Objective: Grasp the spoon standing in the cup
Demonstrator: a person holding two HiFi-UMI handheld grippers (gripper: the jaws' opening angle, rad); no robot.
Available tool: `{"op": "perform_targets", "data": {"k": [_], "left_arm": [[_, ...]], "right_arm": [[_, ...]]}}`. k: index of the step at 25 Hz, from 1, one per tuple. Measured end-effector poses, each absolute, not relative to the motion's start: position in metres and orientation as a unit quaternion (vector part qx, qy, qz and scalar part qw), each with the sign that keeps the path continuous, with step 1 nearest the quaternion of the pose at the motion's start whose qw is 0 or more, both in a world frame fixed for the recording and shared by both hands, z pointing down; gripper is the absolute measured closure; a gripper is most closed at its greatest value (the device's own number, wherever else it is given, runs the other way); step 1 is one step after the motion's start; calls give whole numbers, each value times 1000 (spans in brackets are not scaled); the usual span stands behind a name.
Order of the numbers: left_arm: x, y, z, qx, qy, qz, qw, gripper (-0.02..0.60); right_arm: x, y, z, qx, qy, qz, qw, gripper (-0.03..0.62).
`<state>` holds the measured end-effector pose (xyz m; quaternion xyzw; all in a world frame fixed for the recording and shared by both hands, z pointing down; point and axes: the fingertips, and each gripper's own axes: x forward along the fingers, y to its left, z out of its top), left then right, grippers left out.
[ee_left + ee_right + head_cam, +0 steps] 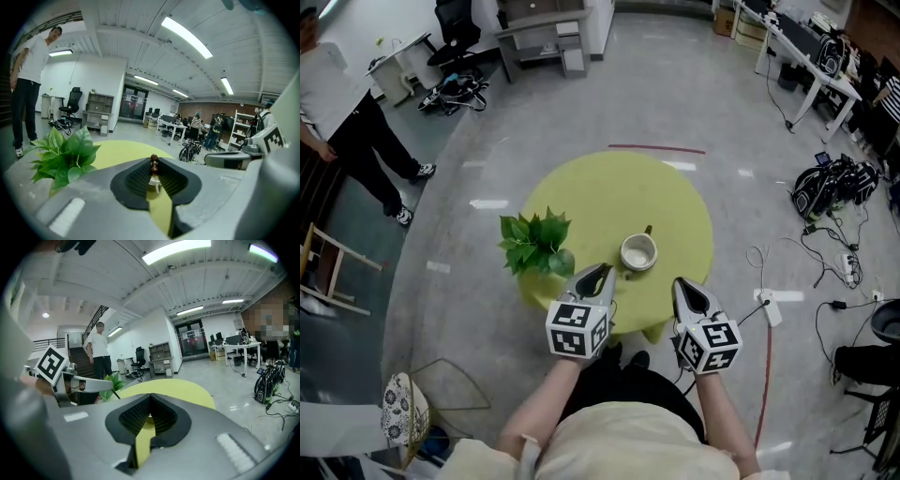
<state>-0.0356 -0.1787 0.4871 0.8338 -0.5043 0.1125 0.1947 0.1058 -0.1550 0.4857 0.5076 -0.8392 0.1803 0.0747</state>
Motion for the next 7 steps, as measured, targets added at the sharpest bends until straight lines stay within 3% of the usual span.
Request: {"op": "perform_targets", "data": {"k": [7], "left_arm": [[-35, -180, 488, 835, -503, 112, 195, 535]], "right_arm": [[106, -156, 486, 509, -838, 182, 74, 594]]}}
